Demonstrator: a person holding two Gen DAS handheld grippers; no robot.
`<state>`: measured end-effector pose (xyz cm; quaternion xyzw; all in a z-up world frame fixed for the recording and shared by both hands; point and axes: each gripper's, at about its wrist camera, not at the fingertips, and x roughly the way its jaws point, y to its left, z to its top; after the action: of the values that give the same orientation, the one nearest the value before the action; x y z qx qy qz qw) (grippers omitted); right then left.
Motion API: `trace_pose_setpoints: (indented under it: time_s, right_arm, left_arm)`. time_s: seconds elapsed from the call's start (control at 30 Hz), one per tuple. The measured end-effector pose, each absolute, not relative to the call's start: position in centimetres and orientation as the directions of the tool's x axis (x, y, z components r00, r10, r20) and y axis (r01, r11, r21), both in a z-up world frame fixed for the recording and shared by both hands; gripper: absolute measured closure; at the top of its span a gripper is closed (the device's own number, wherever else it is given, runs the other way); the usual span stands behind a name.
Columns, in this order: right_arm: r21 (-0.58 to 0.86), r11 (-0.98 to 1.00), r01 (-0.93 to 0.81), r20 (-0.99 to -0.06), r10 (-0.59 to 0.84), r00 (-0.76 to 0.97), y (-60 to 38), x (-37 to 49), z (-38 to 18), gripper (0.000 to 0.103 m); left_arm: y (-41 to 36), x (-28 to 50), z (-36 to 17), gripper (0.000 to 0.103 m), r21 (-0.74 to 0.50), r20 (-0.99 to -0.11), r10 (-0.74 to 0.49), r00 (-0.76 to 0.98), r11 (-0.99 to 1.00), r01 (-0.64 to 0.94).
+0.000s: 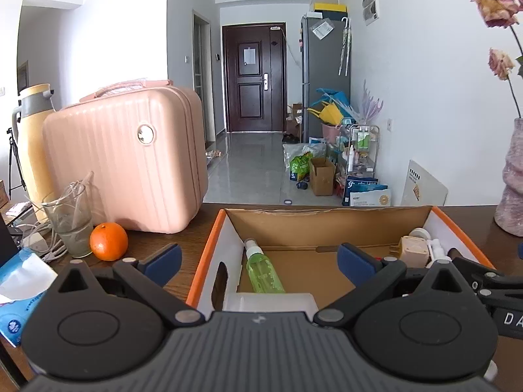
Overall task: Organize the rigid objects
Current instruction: 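Withdraw both grippers up and away from the box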
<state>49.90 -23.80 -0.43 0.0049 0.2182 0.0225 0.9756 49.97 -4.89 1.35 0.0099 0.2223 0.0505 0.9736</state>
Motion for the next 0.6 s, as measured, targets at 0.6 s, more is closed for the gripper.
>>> trace_pose_setpoints:
  time_s: [0.6]
  right_arm:
    - [0.012, 0.998, -0.067, -0.355, 0.067, 0.932, -23.7, 38.5, 2.1, 0.000]
  left_arm:
    - [-2.7, 38.4, 3.2, 0.000, 0.030, -0.393, 0.074, 0.917, 0.997, -0.068]
